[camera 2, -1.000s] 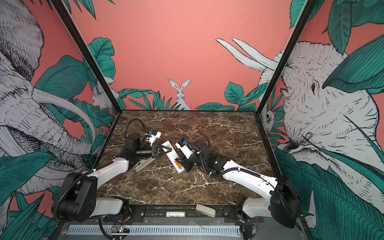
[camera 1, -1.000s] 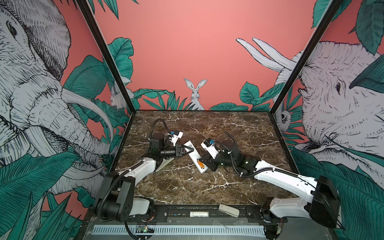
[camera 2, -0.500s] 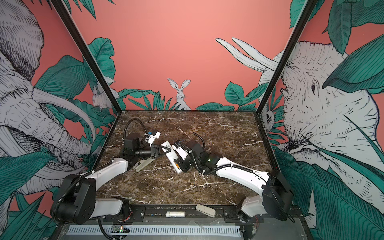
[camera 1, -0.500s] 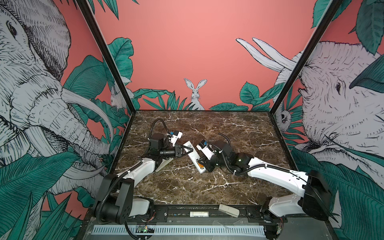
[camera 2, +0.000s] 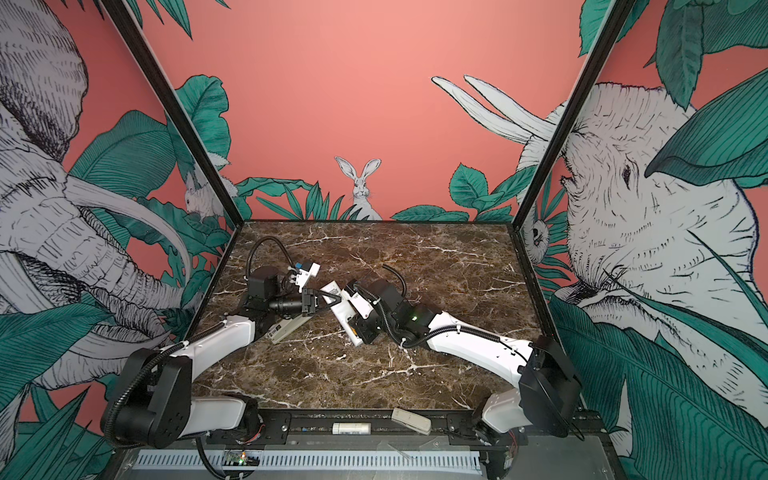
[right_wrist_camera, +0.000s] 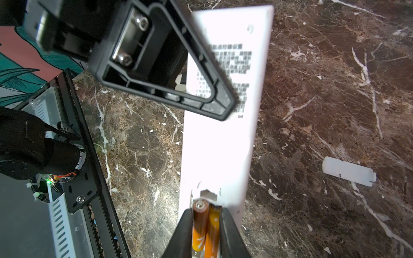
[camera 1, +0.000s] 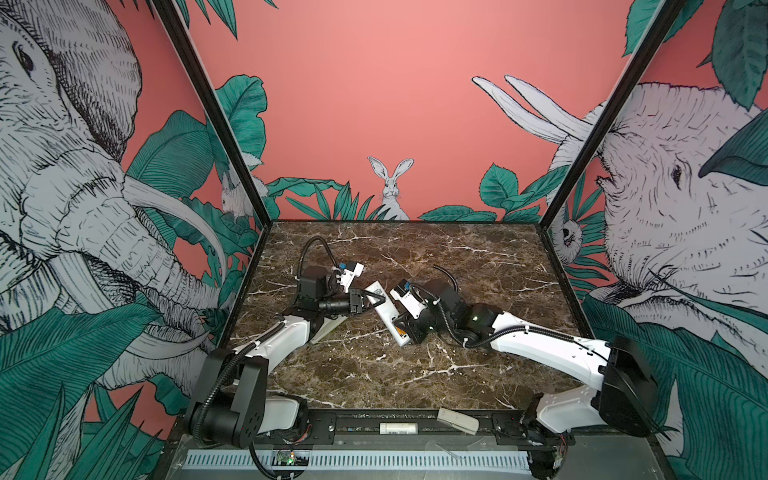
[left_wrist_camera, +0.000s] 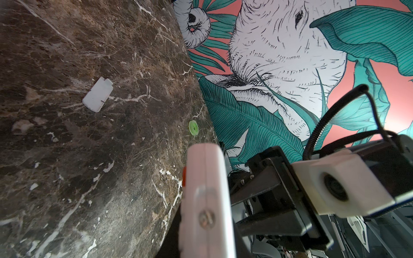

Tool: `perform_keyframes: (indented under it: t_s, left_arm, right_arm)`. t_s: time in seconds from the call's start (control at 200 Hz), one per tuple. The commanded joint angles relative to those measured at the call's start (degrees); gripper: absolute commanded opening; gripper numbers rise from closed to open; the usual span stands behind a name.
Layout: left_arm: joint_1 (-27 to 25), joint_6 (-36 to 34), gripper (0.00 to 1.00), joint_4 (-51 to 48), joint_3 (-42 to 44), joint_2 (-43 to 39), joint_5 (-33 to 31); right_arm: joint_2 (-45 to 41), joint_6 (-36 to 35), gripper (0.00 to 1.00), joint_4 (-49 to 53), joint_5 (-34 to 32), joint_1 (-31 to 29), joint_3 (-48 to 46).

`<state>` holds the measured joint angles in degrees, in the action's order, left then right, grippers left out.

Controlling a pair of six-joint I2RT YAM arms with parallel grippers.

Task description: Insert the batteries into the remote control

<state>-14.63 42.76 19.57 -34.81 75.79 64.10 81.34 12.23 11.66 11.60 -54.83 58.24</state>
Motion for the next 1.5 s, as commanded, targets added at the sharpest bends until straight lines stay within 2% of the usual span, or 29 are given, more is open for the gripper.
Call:
perform_keyframes:
  t_s: [0.0, 0.675, 1.495]
  left_arm:
    - [0.4, -0.4, 0.0, 0.1, -1.7, -1.6, 0.9]
    - [0.8, 0.3, 0.0, 1.3, -1.6, -2.1, 1.3]
    - [3.2, 5.3, 0.0, 7.6, -1.2, -3.4, 3.3]
  right_arm:
    - [0.6, -0.2, 0.22, -0.3, 0.0, -0.6, 1.8]
    - [4.4, 0.4, 0.11, 1.8, -1.5, -0.8, 3.6]
    - [8.1, 1.3, 0.02, -0.7, -1.5, -0.8, -3.6]
